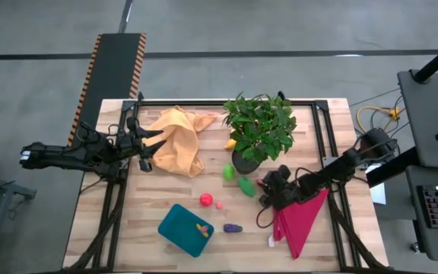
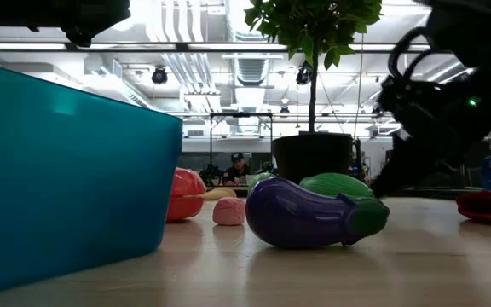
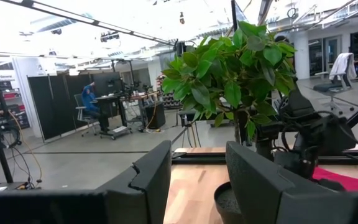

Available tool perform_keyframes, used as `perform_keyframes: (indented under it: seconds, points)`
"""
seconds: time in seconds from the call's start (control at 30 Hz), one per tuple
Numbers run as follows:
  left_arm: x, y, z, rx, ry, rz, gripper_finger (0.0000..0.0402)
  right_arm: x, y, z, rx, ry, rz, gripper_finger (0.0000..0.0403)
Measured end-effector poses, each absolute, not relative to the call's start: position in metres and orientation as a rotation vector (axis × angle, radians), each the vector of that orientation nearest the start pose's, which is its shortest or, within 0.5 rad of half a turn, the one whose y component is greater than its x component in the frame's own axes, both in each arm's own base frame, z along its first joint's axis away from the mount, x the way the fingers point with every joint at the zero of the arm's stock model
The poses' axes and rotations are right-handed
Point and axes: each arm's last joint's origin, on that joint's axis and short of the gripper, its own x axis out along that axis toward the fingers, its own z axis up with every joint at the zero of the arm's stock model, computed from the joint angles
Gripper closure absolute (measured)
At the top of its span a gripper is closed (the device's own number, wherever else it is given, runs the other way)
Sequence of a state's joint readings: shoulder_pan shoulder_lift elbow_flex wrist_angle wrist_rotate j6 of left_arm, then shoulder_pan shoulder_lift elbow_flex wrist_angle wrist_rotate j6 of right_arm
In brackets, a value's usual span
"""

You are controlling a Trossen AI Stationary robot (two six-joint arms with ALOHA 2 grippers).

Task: Pick and placing Produce into tupperware
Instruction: Put the top pink peach into the blue bin

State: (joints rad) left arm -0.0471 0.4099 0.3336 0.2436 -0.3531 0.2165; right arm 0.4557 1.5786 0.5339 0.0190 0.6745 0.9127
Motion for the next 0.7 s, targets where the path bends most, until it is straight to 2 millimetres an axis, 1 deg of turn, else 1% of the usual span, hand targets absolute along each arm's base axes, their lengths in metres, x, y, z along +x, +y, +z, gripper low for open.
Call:
perform_keyframes:
  seconds: [0.47, 0.7]
  points:
    - [0.121, 0.004, 0.265, 0.181, -0.129, 0.321, 0.0262, 0.257, 0.107, 0.149, 0.189, 0.612, -0.452, 0.0346]
    - [0.121, 0.004, 0.265, 0.181, -0.129, 0.321, 0.0262, 0.267, 0.122, 0.165, 0.183, 0.615, -0.319, 0.0346]
